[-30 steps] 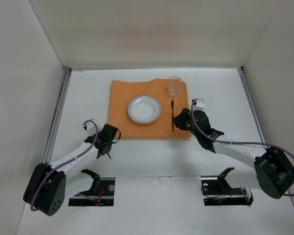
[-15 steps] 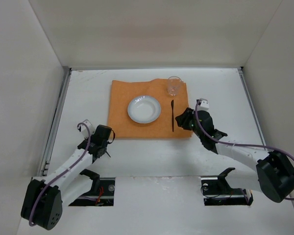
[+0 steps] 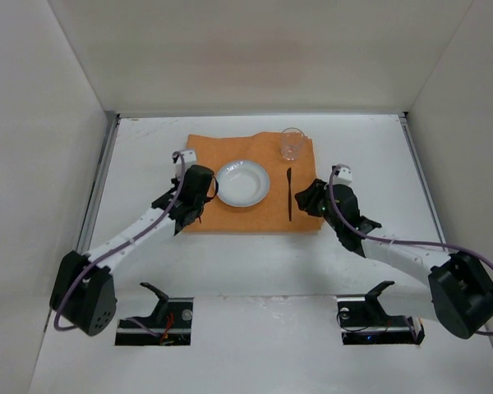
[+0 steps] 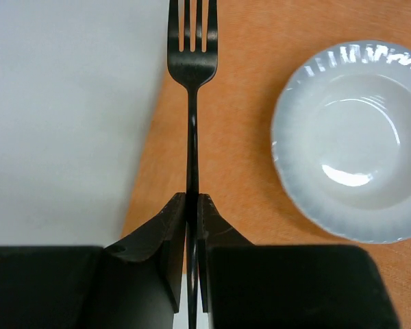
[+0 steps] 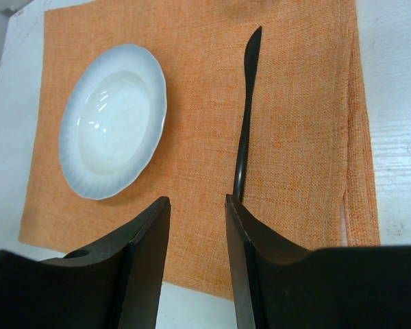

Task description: Set the dinner table for one person

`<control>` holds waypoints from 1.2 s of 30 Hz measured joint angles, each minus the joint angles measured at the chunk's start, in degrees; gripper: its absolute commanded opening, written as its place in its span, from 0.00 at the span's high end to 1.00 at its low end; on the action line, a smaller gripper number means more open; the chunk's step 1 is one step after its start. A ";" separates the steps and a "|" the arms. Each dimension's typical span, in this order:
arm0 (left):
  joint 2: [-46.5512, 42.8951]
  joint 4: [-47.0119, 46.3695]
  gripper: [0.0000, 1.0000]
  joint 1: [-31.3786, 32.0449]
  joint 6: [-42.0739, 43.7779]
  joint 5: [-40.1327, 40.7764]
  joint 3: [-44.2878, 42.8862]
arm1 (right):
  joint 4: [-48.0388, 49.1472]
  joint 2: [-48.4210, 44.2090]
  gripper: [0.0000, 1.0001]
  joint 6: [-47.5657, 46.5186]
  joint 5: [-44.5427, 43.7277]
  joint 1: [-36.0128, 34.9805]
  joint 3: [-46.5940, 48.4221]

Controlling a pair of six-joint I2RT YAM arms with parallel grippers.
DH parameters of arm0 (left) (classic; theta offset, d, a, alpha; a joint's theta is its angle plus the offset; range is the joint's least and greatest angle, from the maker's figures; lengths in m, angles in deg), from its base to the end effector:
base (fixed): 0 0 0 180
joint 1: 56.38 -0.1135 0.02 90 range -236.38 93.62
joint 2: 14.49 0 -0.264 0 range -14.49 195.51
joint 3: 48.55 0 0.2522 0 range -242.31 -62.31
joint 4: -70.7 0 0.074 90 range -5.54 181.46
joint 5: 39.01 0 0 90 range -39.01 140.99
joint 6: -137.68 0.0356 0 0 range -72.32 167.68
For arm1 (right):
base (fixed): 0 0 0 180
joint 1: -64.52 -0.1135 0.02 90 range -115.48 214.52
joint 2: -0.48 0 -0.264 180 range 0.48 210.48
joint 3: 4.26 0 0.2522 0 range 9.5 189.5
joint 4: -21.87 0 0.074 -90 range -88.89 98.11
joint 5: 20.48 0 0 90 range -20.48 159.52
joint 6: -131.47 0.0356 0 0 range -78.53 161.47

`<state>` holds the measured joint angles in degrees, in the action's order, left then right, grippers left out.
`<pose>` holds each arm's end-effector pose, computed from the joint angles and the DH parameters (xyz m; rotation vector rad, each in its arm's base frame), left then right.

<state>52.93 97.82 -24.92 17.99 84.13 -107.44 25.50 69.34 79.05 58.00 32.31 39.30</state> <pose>0.2255 -0.1151 0.2594 -0.2824 2.0614 -0.0102 0.2187 0.1294 0.2117 0.2288 1.9774 0.6068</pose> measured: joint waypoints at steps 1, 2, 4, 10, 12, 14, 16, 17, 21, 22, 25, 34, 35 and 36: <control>2.67 -1.51 0.95 -0.02 1.95 -1.20 -1.57 | 0.17 0.20 0.57 0.11 0.00 0.00 0.00; 5.60 -3.17 0.95 -0.15 3.93 -2.51 -3.23 | 0.20 0.42 0.57 0.20 0.04 0.00 0.00; 11.43 -6.05 0.96 -0.68 7.65 -4.87 -6.12 | 0.22 0.70 0.57 0.37 0.04 0.00 -0.09; 24.20 -10.08 0.96 -3.48 15.54 -8.72 -10.58 | 0.31 1.01 0.56 0.63 0.13 0.09 -0.63; 25.55 -10.16 0.96 -4.35 16.90 -9.49 -10.58 | 0.31 1.01 0.56 0.66 0.13 0.13 -0.68; 26.14 -10.40 0.96 -5.03 17.73 -10.05 -10.58 | 0.35 1.03 0.56 0.72 0.20 0.31 -0.70; 26.53 -11.30 0.96 -5.51 18.36 -10.40 -10.58 | 0.52 1.16 0.56 0.81 0.20 0.37 -0.70; 26.75 -11.76 0.96 -5.62 18.58 -10.62 -10.58 | 0.70 1.33 0.56 0.81 0.20 0.37 -0.70; 28.98 -13.09 0.96 -5.66 18.99 -11.17 -10.60 | 0.79 2.12 0.56 0.83 0.42 0.39 -0.70; 29.49 -13.27 0.96 -5.70 18.99 -11.28 -10.60 | 0.76 2.21 0.56 0.83 0.59 0.39 -0.70; 31.08 -14.08 0.96 -5.81 18.99 -11.82 -10.60 | 1.01 2.23 0.56 0.83 0.66 0.39 -0.70; 32.35 -14.84 0.88 -6.05 19.08 -11.96 -10.60 | 1.11 2.40 0.55 0.83 0.92 0.52 -0.70; 32.35 -14.88 0.86 -6.05 19.10 -11.96 -10.60 | 1.11 2.40 0.54 0.83 0.92 0.61 -0.70; 32.35 -14.93 0.85 -6.05 19.08 -11.96 -10.60 | 1.11 2.40 0.54 0.83 0.90 0.66 -0.70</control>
<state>85.28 82.89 -30.97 37.07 72.18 -118.04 26.61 71.74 79.88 58.89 32.97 38.60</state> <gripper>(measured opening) 0.128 0.451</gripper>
